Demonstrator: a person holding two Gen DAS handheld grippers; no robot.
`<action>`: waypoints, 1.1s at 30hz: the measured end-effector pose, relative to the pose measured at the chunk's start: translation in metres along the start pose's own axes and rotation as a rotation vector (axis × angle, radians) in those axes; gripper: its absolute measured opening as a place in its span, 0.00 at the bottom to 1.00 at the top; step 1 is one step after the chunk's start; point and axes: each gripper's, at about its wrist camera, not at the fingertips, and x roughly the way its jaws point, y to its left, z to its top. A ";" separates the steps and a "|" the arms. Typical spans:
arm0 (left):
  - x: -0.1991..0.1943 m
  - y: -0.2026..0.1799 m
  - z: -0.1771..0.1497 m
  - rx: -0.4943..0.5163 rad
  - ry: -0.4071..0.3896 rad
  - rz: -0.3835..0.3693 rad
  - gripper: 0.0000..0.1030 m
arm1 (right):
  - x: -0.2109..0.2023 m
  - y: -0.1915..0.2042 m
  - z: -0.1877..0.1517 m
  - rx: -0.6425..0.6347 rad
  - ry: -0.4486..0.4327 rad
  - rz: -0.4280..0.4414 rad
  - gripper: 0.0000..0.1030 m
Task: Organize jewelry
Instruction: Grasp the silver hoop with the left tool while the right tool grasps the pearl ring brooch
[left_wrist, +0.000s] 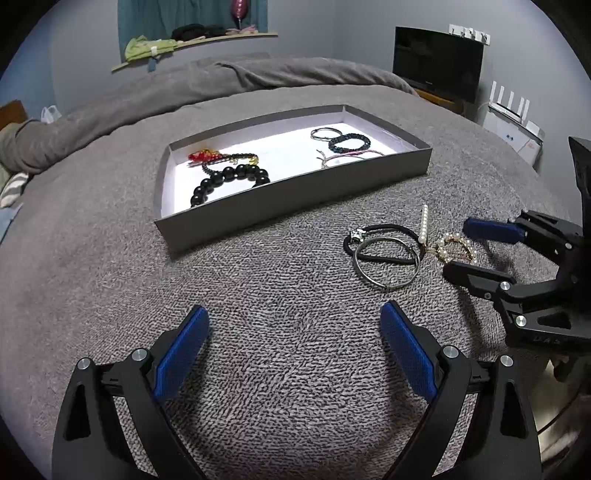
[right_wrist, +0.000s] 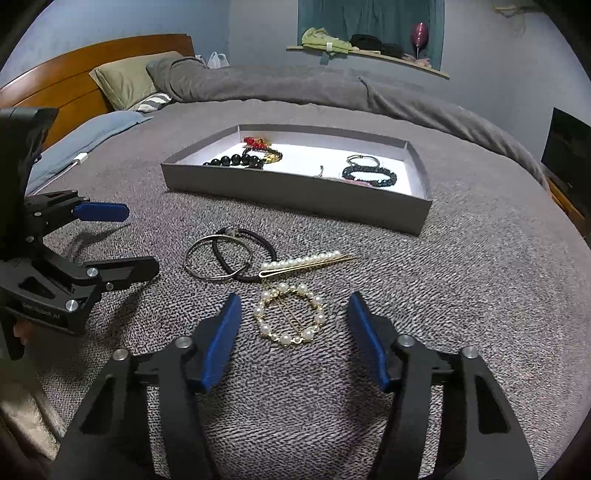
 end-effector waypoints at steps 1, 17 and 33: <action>0.000 0.000 0.000 -0.001 0.000 -0.001 0.91 | 0.000 0.000 -0.001 0.001 0.004 0.002 0.49; 0.009 -0.030 0.016 0.037 -0.022 -0.095 0.91 | -0.022 -0.049 -0.007 0.150 -0.012 -0.045 0.40; 0.025 -0.047 0.019 0.121 0.004 -0.128 0.48 | -0.016 -0.049 -0.016 0.166 0.029 -0.001 0.57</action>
